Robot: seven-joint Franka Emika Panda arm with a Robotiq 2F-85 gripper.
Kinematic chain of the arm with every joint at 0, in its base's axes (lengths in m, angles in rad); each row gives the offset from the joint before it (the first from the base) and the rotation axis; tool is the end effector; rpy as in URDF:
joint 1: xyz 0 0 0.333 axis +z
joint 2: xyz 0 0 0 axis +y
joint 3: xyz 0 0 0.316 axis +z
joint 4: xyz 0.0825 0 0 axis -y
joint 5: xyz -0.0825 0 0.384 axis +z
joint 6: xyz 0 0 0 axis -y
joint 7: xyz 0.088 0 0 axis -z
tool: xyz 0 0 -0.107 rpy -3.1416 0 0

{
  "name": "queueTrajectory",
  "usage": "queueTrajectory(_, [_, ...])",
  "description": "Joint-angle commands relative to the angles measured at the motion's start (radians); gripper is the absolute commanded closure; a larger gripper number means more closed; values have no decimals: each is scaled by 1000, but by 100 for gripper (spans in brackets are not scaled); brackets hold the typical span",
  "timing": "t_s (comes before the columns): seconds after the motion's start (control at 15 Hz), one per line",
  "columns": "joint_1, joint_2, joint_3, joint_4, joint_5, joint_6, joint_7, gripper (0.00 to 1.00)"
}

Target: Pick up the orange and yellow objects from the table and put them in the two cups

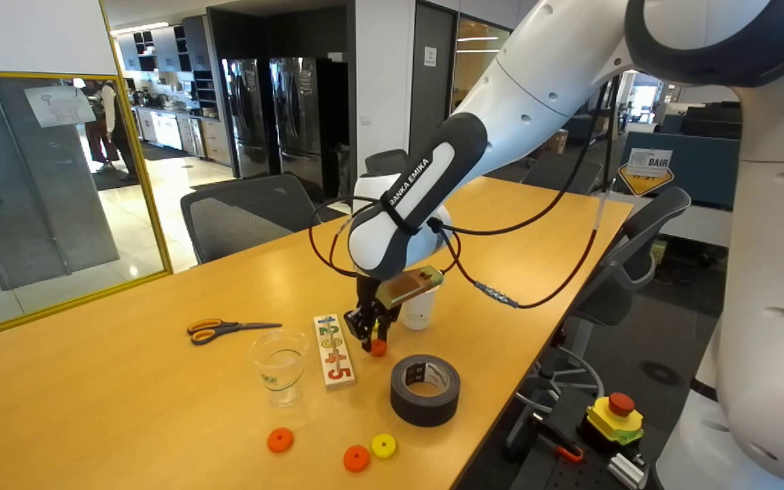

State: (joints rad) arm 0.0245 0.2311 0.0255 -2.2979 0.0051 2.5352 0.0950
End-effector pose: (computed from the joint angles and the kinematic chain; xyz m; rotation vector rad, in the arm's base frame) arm 0.5290 0.0265 0.2486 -3.1314 0.0781 -0.0088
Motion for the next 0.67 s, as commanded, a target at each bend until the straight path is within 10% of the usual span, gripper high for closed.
queueTrajectory(0.0, [11,-35,21,75,16,-85,-39,78])
queueTrajectory(0.6, [47,-104,-48,198,-329,-226,267,78])
